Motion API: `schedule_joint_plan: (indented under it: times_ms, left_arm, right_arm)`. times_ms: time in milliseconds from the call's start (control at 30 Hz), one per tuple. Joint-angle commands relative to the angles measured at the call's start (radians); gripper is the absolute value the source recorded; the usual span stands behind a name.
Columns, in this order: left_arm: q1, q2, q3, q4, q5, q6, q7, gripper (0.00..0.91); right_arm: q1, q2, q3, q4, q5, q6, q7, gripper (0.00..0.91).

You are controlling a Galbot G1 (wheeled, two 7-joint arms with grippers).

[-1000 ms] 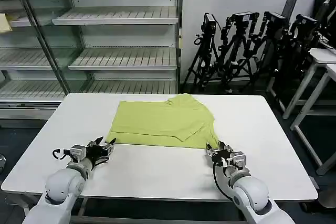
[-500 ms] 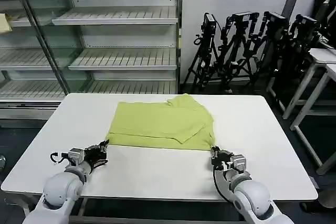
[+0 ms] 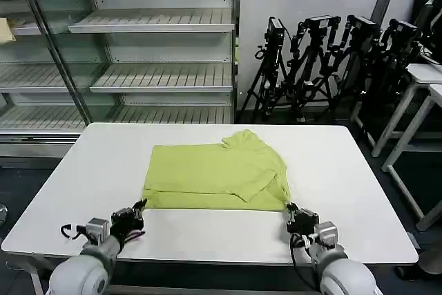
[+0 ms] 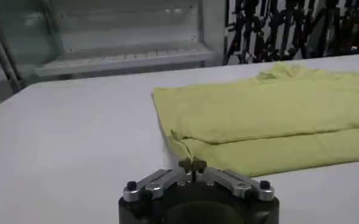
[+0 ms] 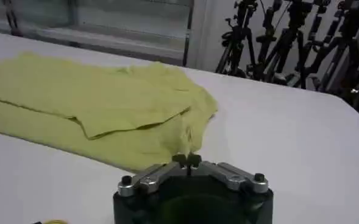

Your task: Fold and organize the clothes.

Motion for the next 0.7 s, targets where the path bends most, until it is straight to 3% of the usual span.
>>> schedule_joint_plan:
  times_ms: [33, 467, 500, 533, 567, 700]
  left_arm:
    - [0.218, -0.031, -0.081, -0.161, 0.019, -0.017, 0.001, 0.010]
    - [0.316, -0.063, -0.106, -0.215, 0.027, -0.043, 0.016, 0.010]
    - [0.326, -0.064, -0.109, -0.219, 0.031, -0.043, 0.017, 0.725]
    - [0.335, -0.064, -0.110, -0.221, 0.036, -0.043, 0.021, 0.907]
    - [0.341, -0.064, -0.112, -0.221, 0.039, -0.043, 0.027, 0.907]
    - [0.361, -0.063, -0.132, -0.226, 0.077, -0.049, 0.071, 0.907]
  right_arm:
    - [-0.206, -0.010, 0.067, 0.096, -0.046, 0.037, -0.008, 0.000]
    - [-0.312, 0.023, 0.136, 0.193, -0.070, 0.036, -0.007, 0.000]
    - [-0.319, 0.025, 0.133, 0.193, -0.073, 0.036, -0.007, 0.000]
    - [-0.322, 0.026, 0.130, 0.193, -0.076, 0.036, -0.007, 0.282]
    - [-0.326, 0.028, 0.125, 0.192, -0.080, 0.036, -0.007, 0.907]
    - [-0.333, 0.034, 0.126, 0.204, -0.104, 0.006, -0.011, 0.907]
